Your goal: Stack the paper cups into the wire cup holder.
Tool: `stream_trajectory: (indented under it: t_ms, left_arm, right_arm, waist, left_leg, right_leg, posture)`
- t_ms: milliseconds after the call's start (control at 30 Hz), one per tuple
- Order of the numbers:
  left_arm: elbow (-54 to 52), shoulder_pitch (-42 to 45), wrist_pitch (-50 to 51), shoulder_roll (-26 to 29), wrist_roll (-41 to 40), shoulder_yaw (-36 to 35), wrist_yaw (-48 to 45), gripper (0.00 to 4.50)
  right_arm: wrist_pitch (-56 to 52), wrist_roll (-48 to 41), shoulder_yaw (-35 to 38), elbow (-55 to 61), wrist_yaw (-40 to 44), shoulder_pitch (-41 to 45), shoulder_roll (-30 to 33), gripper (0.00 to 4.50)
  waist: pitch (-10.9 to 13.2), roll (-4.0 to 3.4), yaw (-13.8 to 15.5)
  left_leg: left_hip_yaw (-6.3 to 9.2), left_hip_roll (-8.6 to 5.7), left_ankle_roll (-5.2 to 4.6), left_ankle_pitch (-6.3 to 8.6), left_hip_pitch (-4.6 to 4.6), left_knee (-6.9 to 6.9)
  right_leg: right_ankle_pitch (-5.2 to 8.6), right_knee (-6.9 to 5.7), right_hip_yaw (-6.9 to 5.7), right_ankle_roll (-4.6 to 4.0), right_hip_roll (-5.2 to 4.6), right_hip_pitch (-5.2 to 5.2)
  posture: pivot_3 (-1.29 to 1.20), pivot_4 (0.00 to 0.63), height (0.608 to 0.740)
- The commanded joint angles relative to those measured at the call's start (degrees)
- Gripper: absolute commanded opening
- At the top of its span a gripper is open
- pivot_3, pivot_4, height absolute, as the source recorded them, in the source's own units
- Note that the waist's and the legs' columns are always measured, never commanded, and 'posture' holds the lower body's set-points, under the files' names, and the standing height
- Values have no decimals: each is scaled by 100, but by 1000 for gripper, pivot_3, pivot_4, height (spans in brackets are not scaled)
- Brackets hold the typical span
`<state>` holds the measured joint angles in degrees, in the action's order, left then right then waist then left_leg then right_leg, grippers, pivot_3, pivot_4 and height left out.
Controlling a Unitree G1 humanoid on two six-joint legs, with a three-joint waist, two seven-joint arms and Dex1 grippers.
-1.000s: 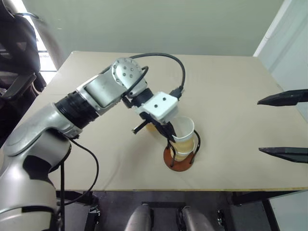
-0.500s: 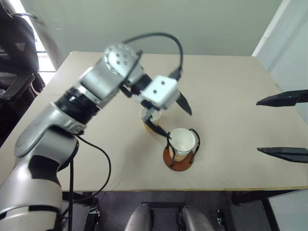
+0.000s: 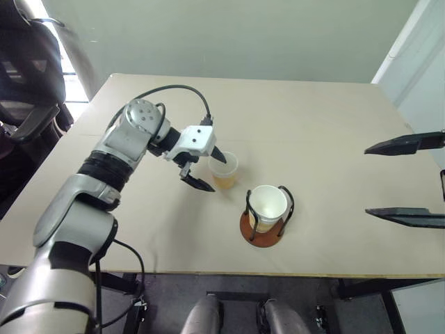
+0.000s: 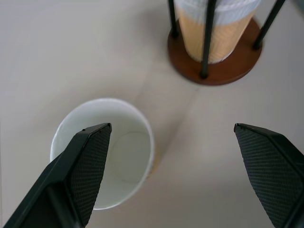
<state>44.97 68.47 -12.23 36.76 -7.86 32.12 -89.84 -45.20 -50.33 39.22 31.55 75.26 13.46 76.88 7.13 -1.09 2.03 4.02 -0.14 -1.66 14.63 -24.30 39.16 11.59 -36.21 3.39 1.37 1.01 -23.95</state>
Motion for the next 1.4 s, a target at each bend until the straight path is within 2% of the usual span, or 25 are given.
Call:
stream_trajectory:
  t_ms: [33, 133, 500, 600, 700, 833, 933, 1067, 1133, 1233, 1400]
  left_arm:
    - [423, 68, -413, -238, 392, -203, -25, 4420]
    - [720, 35, -684, -365, 670, -228, -24, 3859]
    - [1169, 125, -1091, -501, 1185, -566, 0, 42]
    - [1113, 147, -1059, -484, 1173, -688, -106, 42]
    - [760, 131, -814, -343, 830, -527, -255, 42]
    - [-575, 230, -129, 91, -160, -96, -266, 42]
    - [-1398, 847, 486, 320, -945, 3, -266, 42]
    - [-3019, 1473, 897, 917, -2505, 820, -266, 42]
    - [-3416, 1540, 933, 1134, -2967, 1084, -266, 42]
    - [-4196, 1672, 966, 1594, -3869, 1656, -266, 42]
    - [-3969, 1896, 557, 1660, -3851, 2395, -266, 42]
  right_arm:
    - [84, 3, 83, -25, -20, 126, 123, 4500]
    - [20, -31, 127, 19, -36, 143, 150, 4500]
    - [-63, 31, 191, 98, -74, 100, 118, 4500]
    - [-52, 45, 189, 101, -79, 91, 108, 4500]
    - [-5, 81, 152, 63, -63, 88, 99, 4500]
    - [94, 132, 99, -60, -15, 157, 149, 4500]
    - [133, 174, 156, -155, 36, 205, 200, 4500]
    - [87, 213, 264, -98, -10, 191, 196, 4500]
    - [47, 240, 333, -84, 19, 170, 204, 4500]
    - [-252, 389, 859, -4, 294, -79, 186, 4500]
    - [-501, 416, 1190, 235, 261, -290, 111, 4500]
  waist:
    - [0, 0, -1]
    - [0, 1, -3]
    - [0, 1, -5]
    - [0, 1, -6]
    - [0, 1, -6]
    - [1, 2, -9]
    - [2, 3, 11]
    - [1, 4, -15]
    - [-11, -16, -30]
    - [-10, -24, -41]
    - [-9, -25, -41]
  left_leg:
    - [0, -2, -2, 1, 0, 0]
    - [-3, -3, -7, 2, -1, 0]
    - [-6, -4, -12, 3, -2, 0]
    - [-7, -4, -13, 3, 0, 0]
    - [-7, -3, -13, 3, 0, -1]
    - [-8, -4, -14, 3, -5, -1]
    - [-8, -3, -21, 1, -13, 2]
    - [-12, -6, -29, 5, -25, 2]
    - [-24, -8, -36, 12, -14, -1]
    - [-29, -9, -39, 19, 12, -5]
    - [-26, -2, -30, 19, 16, -10]
  right_leg:
    - [-1, 2, 0, 2, -3, 1]
    - [-3, 8, 0, 6, -5, 1]
    - [0, 11, -1, 12, -7, 2]
    - [0, 10, -1, 12, -6, 3]
    - [0, 10, -1, 12, -6, 2]
    - [0, 13, -1, 14, -6, -1]
    - [3, 17, -2, 19, -7, 0]
    - [-1, 31, -3, 19, -14, -8]
    - [9, 33, 0, 26, -20, 2]
    - [32, 19, 2, 26, -24, 19]
    - [41, 3, -2, 11, -21, 15]
  posture:
    - [0, 150, 740]
    - [0, 150, 740]
    - [0, 150, 740]
    - [0, 150, 740]
    - [0, 150, 740]
    - [0, 150, 740]
    - [0, 150, 740]
    - [0, 150, 740]
    - [0, 150, 740]
    - [0, 150, 740]
    - [0, 150, 740]
